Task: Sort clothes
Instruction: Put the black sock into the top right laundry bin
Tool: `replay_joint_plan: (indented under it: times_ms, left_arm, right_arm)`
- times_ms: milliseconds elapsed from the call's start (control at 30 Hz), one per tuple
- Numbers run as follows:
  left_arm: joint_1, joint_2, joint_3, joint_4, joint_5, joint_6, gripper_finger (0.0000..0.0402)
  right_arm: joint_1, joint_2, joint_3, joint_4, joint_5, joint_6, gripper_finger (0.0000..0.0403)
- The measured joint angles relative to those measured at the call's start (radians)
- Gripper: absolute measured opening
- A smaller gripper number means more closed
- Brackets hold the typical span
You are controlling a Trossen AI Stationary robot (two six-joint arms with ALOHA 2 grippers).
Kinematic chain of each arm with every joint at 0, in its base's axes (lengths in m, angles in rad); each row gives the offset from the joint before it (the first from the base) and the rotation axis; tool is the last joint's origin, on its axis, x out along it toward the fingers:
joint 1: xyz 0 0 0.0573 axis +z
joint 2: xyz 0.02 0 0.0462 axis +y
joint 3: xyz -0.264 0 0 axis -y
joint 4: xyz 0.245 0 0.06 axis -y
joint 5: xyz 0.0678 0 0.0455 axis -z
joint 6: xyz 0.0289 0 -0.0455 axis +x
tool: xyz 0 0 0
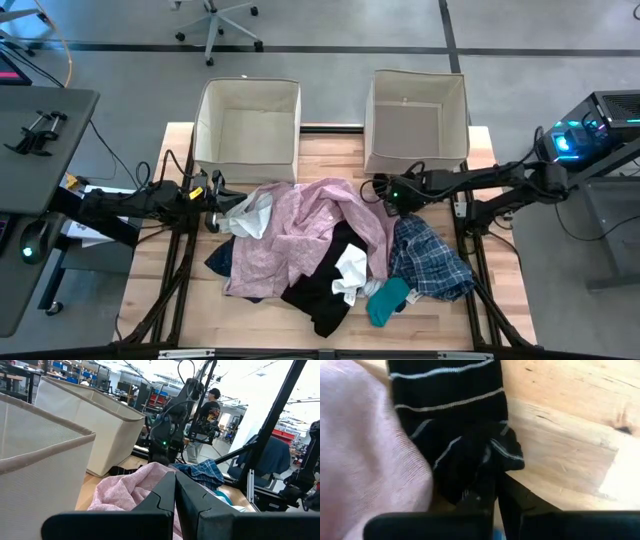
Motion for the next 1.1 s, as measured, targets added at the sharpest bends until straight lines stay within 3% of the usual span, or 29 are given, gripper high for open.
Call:
replay_joint_plan:
  times_ms: [333, 667, 900, 1100]
  left_arm:
    - [0.0, 0.0, 0.0, 0.0, 0.0, 0.0, 0.0]
    - [0.0, 0.0, 0.0, 0.0, 0.0, 0.0, 0.0]
    - [0.0, 0.0, 0.0, 0.0, 0.0, 0.0, 0.0]
    - [0.0, 0.0, 0.0, 0.0, 0.0, 0.0, 0.0]
  right_arm:
    - [0.0, -0.107, 0.243, -0.213, 0.015, -0.07, 0.0001]
    - [0.0, -0.104, 0.666, -0.445, -0.005, -0.196, 0.0]
    - [-0.009, -0.104, 0.937, -0.5, 0.272, -0.317, 0.0]
    - [-0.103, -0.104, 1.039, -0.504, 0.49, -0.453, 0.0]
